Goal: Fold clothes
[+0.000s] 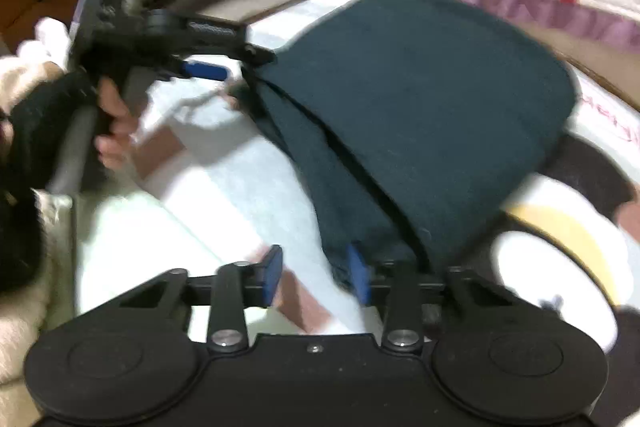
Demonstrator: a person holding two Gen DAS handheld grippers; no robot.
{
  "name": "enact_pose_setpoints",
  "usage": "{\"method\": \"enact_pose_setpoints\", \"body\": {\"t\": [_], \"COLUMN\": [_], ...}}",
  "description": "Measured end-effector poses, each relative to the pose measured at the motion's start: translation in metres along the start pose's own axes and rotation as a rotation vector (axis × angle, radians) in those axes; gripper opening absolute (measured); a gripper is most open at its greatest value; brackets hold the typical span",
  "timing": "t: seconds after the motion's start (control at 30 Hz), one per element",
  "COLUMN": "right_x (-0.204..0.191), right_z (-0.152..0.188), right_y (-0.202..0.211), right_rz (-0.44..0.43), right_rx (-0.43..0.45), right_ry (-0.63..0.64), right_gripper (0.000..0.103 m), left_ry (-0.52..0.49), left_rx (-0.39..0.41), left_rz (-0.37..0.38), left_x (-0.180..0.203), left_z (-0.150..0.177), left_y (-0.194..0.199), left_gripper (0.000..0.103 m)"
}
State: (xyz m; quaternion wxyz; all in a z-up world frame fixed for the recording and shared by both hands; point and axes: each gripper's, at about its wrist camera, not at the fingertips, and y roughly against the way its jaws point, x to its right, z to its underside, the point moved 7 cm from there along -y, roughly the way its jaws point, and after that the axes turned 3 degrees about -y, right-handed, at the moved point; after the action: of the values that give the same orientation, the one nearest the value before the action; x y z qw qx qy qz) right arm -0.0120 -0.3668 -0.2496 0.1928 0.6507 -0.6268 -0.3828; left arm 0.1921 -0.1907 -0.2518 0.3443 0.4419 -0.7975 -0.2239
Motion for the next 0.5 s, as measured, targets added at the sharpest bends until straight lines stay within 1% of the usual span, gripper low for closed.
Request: {"method": "enact_pose_setpoints", "body": {"t": [0.07, 0.1, 0.13, 0.17, 0.23, 0.27, 0.3, 0.33, 0.4, 0.5], "right_x": [0.019, 0.029, 0.039, 0.049, 0.069, 0.080, 0.089, 0.096, 0.112, 0.128], "right_z": [0.000, 0.000, 0.000, -0.001, -0.001, -0.001, -0.001, -0.002, -0.003, -0.006], "right_y": [0.010, 0.016, 0.021, 0.026, 0.037, 0.043, 0.042, 0.035, 0.022, -0.007], "right_rz": [0.000, -0.001, -0.001, -0.001, -0.001, -0.002, -0.008, -0.021, -0.047, -0.095], "right_rx": [0.043, 0.065, 0.087, 0.108, 0.152, 0.173, 0.183, 0.181, 0.176, 0.160], "right_ry": [-0.107, -0.161, -0.214, -0.268, -0.375, -0.429, -0.478, -0.523, -0.612, -0.720], "right_gripper": [0.023, 0.030, 0.045, 0.048, 0.048, 0.048, 0.048, 0.048, 0.049, 0.050], "left_ry": [0.018, 0.071, 0.130, 0.215, 0.357, 0.400, 0.415, 0.412, 0.405, 0.454], "left_rx": [0.003, 0.005, 0.007, 0.004, -0.010, -0.027, -0.049, -0.069, -0.099, -0.132], "left_rz": [0.007, 0.039, 0.076, 0.136, 0.242, 0.277, 0.291, 0.284, 0.239, 0.270], "left_x": [-0.002, -0.006, -0.010, -0.016, -0.023, -0.023, -0.023, -0.021, -0.020, -0.015], "left_z": [0.000, 0.000, 0.000, 0.001, 0.005, 0.009, 0.013, 0.018, 0.026, 0.035], "left_y": [0.005, 0.009, 0.012, 0.015, 0.017, 0.017, 0.016, 0.014, 0.011, 0.004], "left_gripper": [0.063, 0.063, 0.063, 0.064, 0.064, 0.064, 0.064, 0.064, 0.064, 0.065]}}
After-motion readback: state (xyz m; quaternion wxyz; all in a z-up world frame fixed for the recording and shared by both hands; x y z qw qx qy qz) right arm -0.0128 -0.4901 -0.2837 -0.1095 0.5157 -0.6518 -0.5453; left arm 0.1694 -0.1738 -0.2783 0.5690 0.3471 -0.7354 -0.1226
